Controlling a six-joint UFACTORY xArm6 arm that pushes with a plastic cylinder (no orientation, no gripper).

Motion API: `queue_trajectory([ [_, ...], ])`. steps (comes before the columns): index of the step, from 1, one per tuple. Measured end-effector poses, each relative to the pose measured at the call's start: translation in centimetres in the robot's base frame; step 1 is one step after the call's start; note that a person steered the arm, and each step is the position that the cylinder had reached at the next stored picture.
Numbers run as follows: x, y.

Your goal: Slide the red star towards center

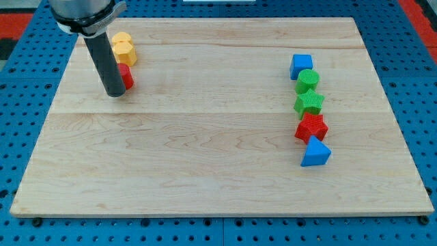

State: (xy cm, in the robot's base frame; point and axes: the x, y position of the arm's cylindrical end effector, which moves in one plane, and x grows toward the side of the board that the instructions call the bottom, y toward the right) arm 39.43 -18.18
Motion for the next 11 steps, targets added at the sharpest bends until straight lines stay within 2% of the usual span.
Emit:
queue_trajectory([
  [2, -2.5, 0.0],
  [3, -1.3, 0.6],
  [4, 4.5, 8.6],
  [6, 20.1, 21.1],
  [7, 22.4, 30.1],
  [8, 21.0, 39.5],
  [9, 17.7, 41.7],
  [11, 9.1, 38.2],
])
